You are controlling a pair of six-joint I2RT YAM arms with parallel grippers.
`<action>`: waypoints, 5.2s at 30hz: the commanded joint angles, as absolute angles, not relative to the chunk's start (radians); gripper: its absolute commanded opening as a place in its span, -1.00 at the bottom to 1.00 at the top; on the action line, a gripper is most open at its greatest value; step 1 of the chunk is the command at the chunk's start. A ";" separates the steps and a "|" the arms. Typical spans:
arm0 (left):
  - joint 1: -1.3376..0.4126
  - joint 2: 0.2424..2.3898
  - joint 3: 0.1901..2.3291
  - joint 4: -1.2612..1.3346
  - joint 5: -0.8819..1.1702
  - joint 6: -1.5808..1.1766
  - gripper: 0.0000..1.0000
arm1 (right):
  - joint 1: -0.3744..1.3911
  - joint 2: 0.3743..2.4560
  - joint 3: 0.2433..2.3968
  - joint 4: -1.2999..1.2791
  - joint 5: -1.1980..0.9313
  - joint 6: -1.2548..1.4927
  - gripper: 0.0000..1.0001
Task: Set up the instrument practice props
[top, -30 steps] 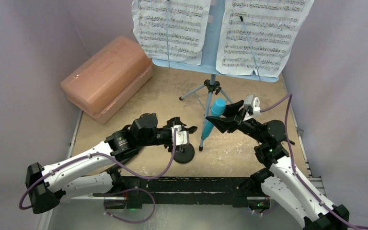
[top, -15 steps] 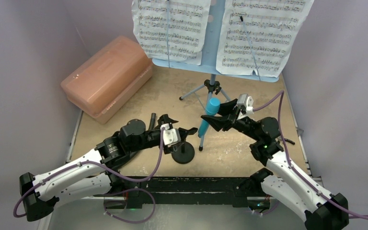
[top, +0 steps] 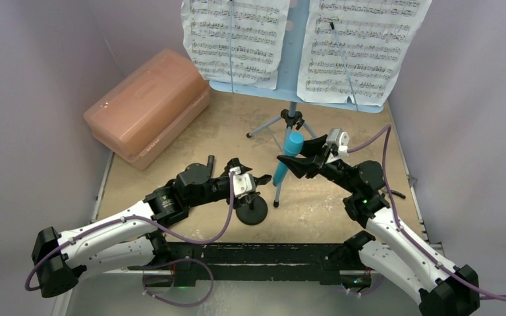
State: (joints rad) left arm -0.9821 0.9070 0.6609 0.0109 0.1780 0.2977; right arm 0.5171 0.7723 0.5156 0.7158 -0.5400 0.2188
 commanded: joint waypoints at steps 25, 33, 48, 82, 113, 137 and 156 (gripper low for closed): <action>-0.977 0.896 0.627 0.055 0.139 0.254 -1.00 | 0.636 0.842 0.532 0.923 -0.495 0.180 -1.00; -0.977 0.889 0.620 0.079 0.101 0.221 -1.00 | 0.699 0.832 0.495 0.968 -0.426 0.202 -1.00; -0.978 0.905 0.602 0.140 0.062 0.186 -1.00 | 0.730 0.833 0.437 1.178 -0.301 0.397 -1.00; -0.977 0.939 0.570 0.310 0.003 0.114 -1.00 | 0.842 0.978 0.364 1.414 -0.271 0.565 -1.00; -0.978 0.854 0.562 0.330 -0.184 -0.040 0.67 | 0.842 0.915 0.489 1.086 -0.221 0.445 0.49; -0.977 0.753 0.536 0.371 -0.405 -0.199 0.99 | 0.842 0.747 0.474 0.855 -0.176 0.409 0.96; -0.844 0.751 0.590 0.126 -0.410 -0.346 0.99 | 0.842 0.414 0.452 0.403 -0.066 0.345 0.96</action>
State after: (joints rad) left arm -0.9012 0.7341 0.5419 0.1997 -0.4576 -0.2821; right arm 0.8375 0.4683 0.4458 0.4862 -0.1127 0.3813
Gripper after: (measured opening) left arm 0.994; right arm 0.980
